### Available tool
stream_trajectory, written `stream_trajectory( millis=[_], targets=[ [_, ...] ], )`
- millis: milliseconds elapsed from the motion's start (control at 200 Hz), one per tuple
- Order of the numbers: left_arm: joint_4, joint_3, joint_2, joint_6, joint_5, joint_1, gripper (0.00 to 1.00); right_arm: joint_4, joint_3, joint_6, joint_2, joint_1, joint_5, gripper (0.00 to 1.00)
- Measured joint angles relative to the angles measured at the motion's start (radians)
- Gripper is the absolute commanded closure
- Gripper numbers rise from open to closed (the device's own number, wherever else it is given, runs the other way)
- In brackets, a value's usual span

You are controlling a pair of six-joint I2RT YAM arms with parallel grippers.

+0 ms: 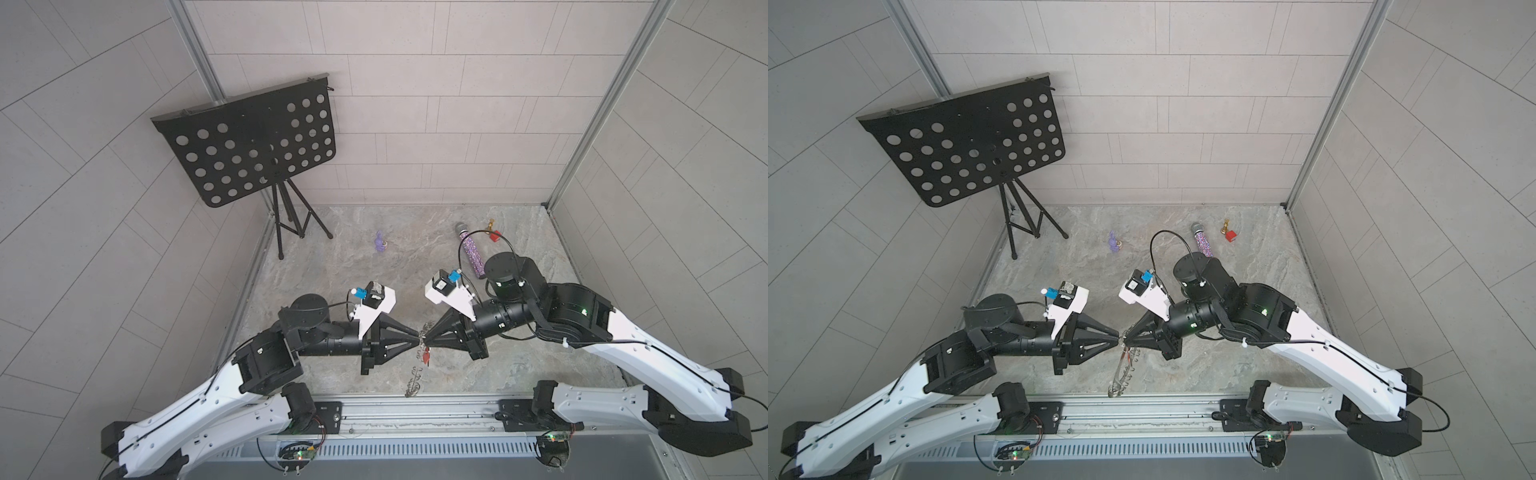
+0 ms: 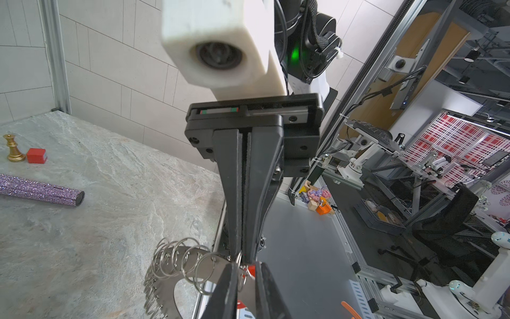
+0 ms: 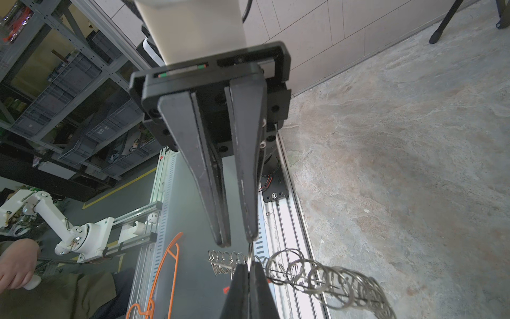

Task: Attach keys to a key ring
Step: Adjust the key on the keyring.

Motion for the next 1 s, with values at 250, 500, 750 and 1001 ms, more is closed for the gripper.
stream_trajectory(
  millis=[250, 500, 750, 1001],
  targets=[
    [-0.009, 0.000, -0.022, 0.002, -0.030, 0.000, 0.81, 0.001, 0.000, 0.000, 0.001, 0.003, -0.008, 1.00],
    [-0.022, 0.000, -0.046, 0.010, -0.060, 0.000, 0.81, 0.002, 0.000, 0.000, 0.001, 0.006, -0.015, 1.00],
    [-0.021, 0.000, -0.013, 0.007, -0.021, 0.000, 0.81, 0.009, 0.004, 0.000, 0.002, 0.006, -0.014, 1.00],
    [-0.022, 0.000, -0.009, 0.001, -0.001, 0.000, 0.81, 0.018, 0.004, 0.000, 0.003, 0.009, -0.015, 1.00]
  ],
)
